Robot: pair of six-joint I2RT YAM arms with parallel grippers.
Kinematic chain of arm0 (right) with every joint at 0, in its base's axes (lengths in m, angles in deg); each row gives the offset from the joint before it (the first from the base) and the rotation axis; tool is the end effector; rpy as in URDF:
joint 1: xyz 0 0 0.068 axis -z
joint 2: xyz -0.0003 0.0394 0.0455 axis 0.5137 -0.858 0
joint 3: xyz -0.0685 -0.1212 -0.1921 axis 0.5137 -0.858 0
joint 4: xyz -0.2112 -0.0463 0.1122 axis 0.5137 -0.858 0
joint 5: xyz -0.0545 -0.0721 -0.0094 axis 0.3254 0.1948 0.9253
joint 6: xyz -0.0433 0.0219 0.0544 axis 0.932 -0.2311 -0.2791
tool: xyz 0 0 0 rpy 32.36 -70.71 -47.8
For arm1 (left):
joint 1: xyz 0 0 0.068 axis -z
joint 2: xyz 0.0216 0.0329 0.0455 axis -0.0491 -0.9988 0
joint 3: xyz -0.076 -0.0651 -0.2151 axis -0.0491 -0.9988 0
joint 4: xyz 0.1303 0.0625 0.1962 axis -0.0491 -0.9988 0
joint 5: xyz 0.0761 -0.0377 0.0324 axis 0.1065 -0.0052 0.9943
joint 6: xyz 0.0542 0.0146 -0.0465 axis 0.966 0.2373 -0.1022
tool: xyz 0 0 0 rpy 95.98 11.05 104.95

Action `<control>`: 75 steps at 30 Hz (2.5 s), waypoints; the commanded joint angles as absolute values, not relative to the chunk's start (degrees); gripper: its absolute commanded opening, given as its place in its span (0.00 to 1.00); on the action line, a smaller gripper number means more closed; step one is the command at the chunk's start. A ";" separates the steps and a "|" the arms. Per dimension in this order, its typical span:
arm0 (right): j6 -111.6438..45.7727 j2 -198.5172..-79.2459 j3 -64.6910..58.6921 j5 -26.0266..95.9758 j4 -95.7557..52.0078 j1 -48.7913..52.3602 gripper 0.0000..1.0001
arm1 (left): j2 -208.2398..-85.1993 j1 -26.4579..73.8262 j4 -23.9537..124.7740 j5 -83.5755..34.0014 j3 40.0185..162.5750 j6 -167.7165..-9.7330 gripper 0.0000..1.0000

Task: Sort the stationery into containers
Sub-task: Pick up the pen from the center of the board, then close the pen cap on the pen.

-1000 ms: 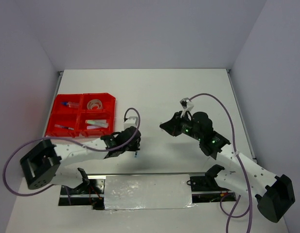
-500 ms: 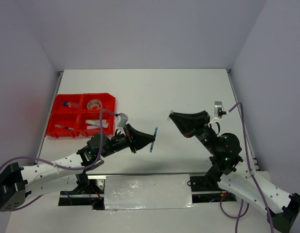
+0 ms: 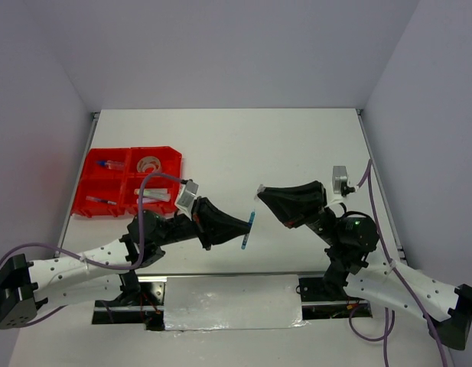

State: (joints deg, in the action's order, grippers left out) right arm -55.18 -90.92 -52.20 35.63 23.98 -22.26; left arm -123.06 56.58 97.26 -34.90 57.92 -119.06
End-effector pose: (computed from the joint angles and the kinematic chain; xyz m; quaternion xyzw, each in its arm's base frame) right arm 0.0936 0.1374 0.3545 -0.1441 0.4120 0.6113 0.6602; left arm 0.1002 -0.2067 0.3166 0.2133 0.4964 -0.7011 0.4653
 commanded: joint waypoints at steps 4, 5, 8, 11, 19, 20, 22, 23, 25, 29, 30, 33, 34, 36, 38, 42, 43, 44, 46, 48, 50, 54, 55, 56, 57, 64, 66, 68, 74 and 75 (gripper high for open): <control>-53.11 -90.76 -49.80 34.09 28.20 -23.05 0.00 | -121.33 57.74 99.90 -36.21 59.63 -116.52 0.00; -53.19 -90.76 -49.98 34.18 28.29 -23.05 0.00 | -120.98 57.74 99.72 -36.04 59.63 -116.26 0.00; -53.63 -90.67 -50.68 33.74 28.82 -23.14 0.00 | -120.80 57.74 98.76 -35.51 60.15 -115.82 0.00; -54.16 -90.32 -51.21 33.04 29.08 -23.23 0.00 | -120.80 57.74 97.88 -35.07 60.59 -115.29 0.00; -54.69 -90.76 -52.70 31.98 29.52 -23.93 0.00 | -120.27 57.74 97.18 -34.28 60.94 -114.94 0.00; -54.69 -90.85 -53.14 31.98 29.78 -24.11 0.00 | -119.92 57.74 96.91 -34.02 60.86 -114.85 0.00; -54.51 -90.85 -53.41 31.98 29.70 -24.20 0.00 | -119.48 57.74 96.82 -33.75 60.86 -114.76 0.00; -54.51 -91.02 -53.67 31.98 29.70 -24.37 0.00 | -119.39 57.74 96.56 -33.67 61.03 -114.76 0.00; -54.25 -91.02 -54.11 31.89 30.22 -24.46 0.00 | -119.30 57.74 96.47 -33.75 61.12 -114.67 0.00; -53.98 -91.37 -54.55 31.98 30.23 -24.37 0.00 | -119.21 57.74 96.29 -33.84 61.30 -114.67 0.00; -53.98 -91.46 -54.64 31.89 30.31 -24.46 0.00 | -119.21 57.74 96.21 -33.75 61.30 -114.67 0.00; -54.07 -91.81 -54.46 31.89 30.66 -24.46 0.00 | -119.21 57.74 96.29 -33.58 61.12 -114.67 0.00; -54.07 -91.90 -54.20 31.98 30.58 -24.46 0.00 | -119.21 57.74 96.29 -33.32 60.95 -114.67 0.00; -53.63 -92.08 -53.85 32.16 30.31 -24.55 0.00 | -119.39 57.74 96.21 -33.23 60.94 -114.67 0.00; -53.11 -91.99 -52.80 32.59 29.44 -24.55 0.00 | -119.56 57.74 96.21 -33.31 60.77 -114.85 0.00; -51.79 -91.73 -51.22 33.65 27.77 -24.55 0.00 | -119.74 57.74 96.56 -33.49 60.42 -115.03 0.00; -51.61 -91.81 -50.43 33.48 27.50 -24.55 0.00 | -119.74 57.74 96.56 -33.49 60.33 -115.03 0.00; -51.44 -91.90 -50.25 33.39 27.33 -24.55 0.00 | -119.74 57.74 96.47 -33.40 60.33 -115.03 0.00; -51.43 -92.25 -49.54 32.69 26.97 -24.55 0.00 | -119.65 57.74 96.47 -33.23 60.33 -115.03 0.00; -51.70 -92.52 -49.45 32.42 27.23 -24.55 0.00 | -119.65 57.74 96.30 -33.40 60.33 -114.94 0.00; -51.78 -92.78 -49.63 32.16 27.50 -24.55 0.00 | -119.65 57.74 96.29 -33.40 60.42 -114.94 0.00; -52.05 -93.22 -49.63 31.46 27.50 -24.55 0.00 | -119.57 57.74 95.51 -32.96 60.59 -114.76 0.00; -52.14 -93.48 -49.72 31.28 27.59 -24.55 0.00 | -119.39 57.74 95.42 -32.96 60.68 -114.59 0.00; -52.31 -93.57 -49.80 31.02 27.68 -24.55 0.00 | -119.39 57.74 95.42 -32.96 60.85 -114.41 0.00; -52.49 -93.75 -50.15 31.19 28.02 -24.55 0.00 | -119.30 57.74 95.07 -32.96 61.03 -114.41 0.00; -52.93 -93.75 -51.12 30.75 28.21 -24.55 0.00 | -118.95 57.74 94.10 -32.79 61.65 -113.97 0.00; -53.10 -93.49 -51.91 31.01 28.29 -24.63 0.00 | -118.51 57.74 93.84 -32.52 61.65 -113.71 0.00; -53.37 -93.31 -52.70 31.19 28.38 -24.72 0.00 | -118.25 57.74 93.75 -32.43 61.56 -113.71 0.00; -53.81 -93.22 -53.85 31.54 28.99 -24.72 0.00 | -117.63 57.74 93.57 -32.52 61.56 -113.53 0.00; -53.72 -93.31 -53.76 31.45 28.82 -24.72 0.00 | -117.72 57.74 93.48 -32.61 61.56 -113.44 0.00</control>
